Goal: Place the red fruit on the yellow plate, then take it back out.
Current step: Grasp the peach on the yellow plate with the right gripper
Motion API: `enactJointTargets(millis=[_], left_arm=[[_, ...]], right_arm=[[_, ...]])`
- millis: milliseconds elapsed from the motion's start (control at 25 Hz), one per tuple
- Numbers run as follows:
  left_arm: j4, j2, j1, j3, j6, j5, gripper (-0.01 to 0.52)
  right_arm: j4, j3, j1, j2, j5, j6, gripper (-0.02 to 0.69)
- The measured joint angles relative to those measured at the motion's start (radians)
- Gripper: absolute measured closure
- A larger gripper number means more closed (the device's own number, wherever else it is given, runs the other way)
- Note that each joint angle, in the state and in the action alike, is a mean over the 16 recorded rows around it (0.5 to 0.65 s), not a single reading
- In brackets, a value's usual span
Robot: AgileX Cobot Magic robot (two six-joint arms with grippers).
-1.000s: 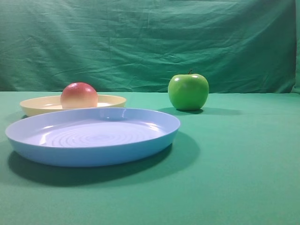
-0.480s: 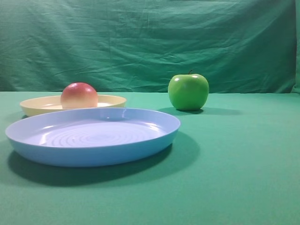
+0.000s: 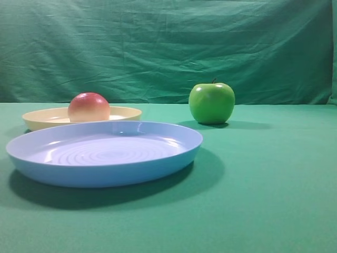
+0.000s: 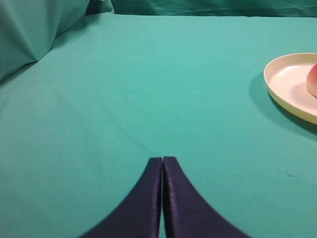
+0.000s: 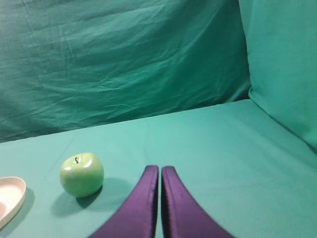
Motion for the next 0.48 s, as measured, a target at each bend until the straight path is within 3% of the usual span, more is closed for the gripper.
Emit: enactJointTargets(millis=[480], left_arm=[[0.0,0.0,0.0,0.0,0.0,0.0,0.514]], right_arm=[[0.012,-0.382,0.138,0.443,0.146,0.005,0.665]])
